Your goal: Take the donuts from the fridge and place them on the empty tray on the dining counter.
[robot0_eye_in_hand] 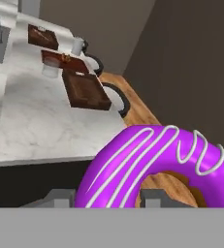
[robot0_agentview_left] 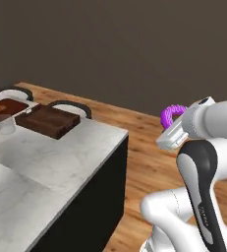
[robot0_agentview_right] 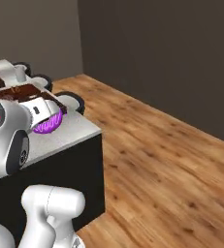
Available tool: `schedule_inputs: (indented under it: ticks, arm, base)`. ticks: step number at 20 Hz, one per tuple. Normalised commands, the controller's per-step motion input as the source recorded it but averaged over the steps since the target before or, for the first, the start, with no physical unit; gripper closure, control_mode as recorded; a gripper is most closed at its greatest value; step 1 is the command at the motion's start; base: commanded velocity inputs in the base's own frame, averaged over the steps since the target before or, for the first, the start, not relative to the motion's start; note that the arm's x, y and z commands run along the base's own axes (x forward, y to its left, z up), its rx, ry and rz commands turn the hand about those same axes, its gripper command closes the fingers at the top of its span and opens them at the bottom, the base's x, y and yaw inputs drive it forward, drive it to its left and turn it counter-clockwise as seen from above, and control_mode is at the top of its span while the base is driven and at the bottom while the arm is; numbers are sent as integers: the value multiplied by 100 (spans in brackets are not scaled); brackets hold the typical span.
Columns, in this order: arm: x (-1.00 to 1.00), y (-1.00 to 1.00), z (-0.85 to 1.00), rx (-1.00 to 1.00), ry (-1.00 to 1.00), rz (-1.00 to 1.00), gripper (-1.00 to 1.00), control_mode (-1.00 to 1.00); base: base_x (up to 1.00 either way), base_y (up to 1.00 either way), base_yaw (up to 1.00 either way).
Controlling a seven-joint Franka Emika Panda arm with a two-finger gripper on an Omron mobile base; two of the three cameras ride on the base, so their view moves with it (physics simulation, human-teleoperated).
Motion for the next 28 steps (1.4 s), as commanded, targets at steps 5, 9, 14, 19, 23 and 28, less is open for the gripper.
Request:
schedule_inputs:
  ticks: [5,9,14,19,23,28]
  arm:
    - [0,0,0,0,0,0,100,100]
    - [0,0,0,0,0,0,100,100]
    - [0,0,0,0,0,0,100,100]
    - [0,0,0,0,0,0,100,100]
    - [0,0,0,0,0,0,100,100]
    - [0,0,0,0,0,0,100,100]
  base:
    - [100,-29,70]
    - [100,-38,66]
    - [100,-43,64]
    - [100,-53,60]
    - [100,-72,55]
    - [100,-82,51]
